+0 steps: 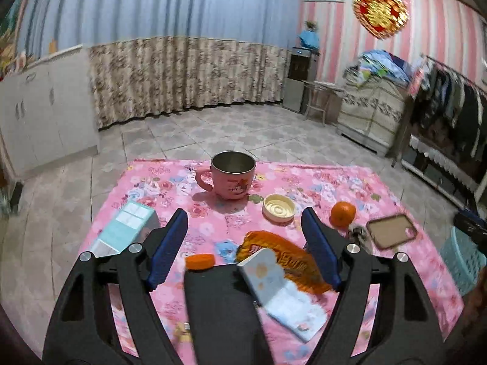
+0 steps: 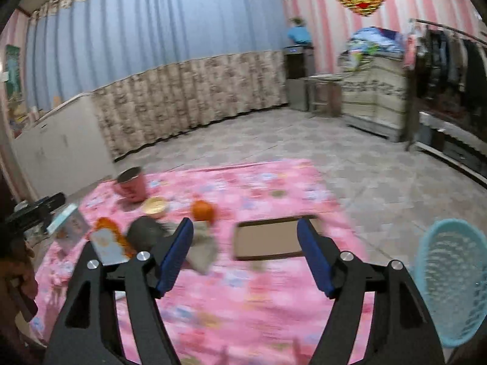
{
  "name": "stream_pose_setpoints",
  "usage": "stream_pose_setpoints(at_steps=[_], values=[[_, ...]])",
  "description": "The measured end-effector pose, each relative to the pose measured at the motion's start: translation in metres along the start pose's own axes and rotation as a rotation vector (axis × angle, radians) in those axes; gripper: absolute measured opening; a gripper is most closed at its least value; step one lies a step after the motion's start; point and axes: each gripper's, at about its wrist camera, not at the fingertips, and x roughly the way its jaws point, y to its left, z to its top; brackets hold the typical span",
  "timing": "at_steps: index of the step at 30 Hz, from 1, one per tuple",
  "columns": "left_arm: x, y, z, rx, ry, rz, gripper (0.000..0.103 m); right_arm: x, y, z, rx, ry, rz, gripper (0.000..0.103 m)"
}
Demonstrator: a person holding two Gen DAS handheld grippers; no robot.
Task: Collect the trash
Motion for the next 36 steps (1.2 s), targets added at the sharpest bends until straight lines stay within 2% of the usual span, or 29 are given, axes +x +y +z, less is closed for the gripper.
stream_pose_setpoints(at_steps=[2,5,7,8,10,13,16,18,20,24,30,36], values=[[0.004,0.004,-0.004,0.010,0.021,0.031,0.078,0.017,0.032,-0.008,-0.042,0.029,0.064,0.070],[0.010,0.016,-0.009,-0.040,0.052,0.041,0.078,0.045,0.061,-0.023,-0.084,0.083,0.095,0.070],[0.011,0.020,-0.010,-0.069,0.058,0.040,0.078,0.060,0.067,-0.030,-0.094,0.127,0.111,0.064],[0.011,0.022,-0.012,-0.080,0.061,0.036,0.078,0.063,0.068,-0.033,-0.098,0.137,0.108,0.056],[0.013,0.023,-0.013,-0.087,0.073,0.037,0.078,0.069,0.065,-0.034,-0.100,0.144,0.085,0.052],[0.017,0.019,-0.017,-0.094,0.089,0.037,0.078,0.078,0.058,-0.033,-0.083,0.168,0.107,0.045],[0.020,0.013,-0.018,-0.088,0.100,0.023,0.078,0.094,0.060,-0.032,-0.090,0.201,0.125,0.035],[0.023,0.010,-0.023,-0.077,0.115,0.012,0.078,0.104,0.060,-0.034,-0.084,0.232,0.142,0.025],[0.029,0.009,-0.027,-0.080,0.139,0.006,0.078,0.108,0.059,-0.037,-0.072,0.237,0.152,0.021],[0.040,0.012,-0.032,-0.083,0.172,0.024,0.078,0.105,0.056,-0.032,-0.070,0.213,0.164,0.006],[0.046,0.004,-0.039,-0.047,0.207,0.023,0.078,0.085,0.053,-0.018,-0.078,0.143,0.165,0.003],[0.059,-0.009,-0.049,-0.018,0.267,0.000,0.077,0.083,0.046,-0.014,-0.072,0.135,0.180,0.003]])
